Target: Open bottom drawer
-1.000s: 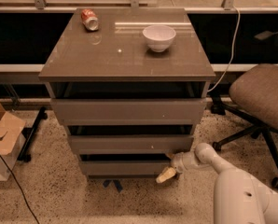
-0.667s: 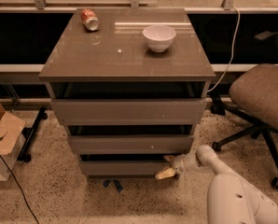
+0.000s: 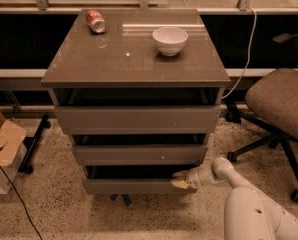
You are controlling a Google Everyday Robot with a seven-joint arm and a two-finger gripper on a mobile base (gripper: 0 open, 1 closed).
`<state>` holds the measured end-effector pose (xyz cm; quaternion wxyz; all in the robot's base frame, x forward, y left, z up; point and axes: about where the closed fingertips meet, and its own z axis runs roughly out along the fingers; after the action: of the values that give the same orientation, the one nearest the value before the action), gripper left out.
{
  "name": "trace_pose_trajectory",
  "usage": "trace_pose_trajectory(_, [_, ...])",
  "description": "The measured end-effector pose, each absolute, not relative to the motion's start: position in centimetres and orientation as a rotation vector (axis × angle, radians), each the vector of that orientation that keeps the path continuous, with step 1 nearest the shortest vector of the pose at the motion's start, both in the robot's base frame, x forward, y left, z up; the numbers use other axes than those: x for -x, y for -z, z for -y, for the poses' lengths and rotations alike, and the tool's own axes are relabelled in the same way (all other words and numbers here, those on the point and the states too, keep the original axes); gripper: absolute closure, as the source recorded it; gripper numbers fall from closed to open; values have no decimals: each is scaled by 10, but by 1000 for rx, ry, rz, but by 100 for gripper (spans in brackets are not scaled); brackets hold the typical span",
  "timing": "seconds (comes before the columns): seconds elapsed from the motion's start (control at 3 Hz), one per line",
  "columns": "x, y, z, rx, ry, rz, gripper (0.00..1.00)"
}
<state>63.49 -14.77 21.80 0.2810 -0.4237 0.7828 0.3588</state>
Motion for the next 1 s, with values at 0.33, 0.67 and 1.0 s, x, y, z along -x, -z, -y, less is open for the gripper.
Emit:
trace_pose_trajectory(0.33, [-635, -218, 148, 1136, -962, -2098, 96])
trace_pose_trajectory(0.67, [-634, -217, 146, 1137, -965, -2098, 0])
trace_pose_trajectory(1.0, [-634, -217, 146, 1137, -965, -2098, 0])
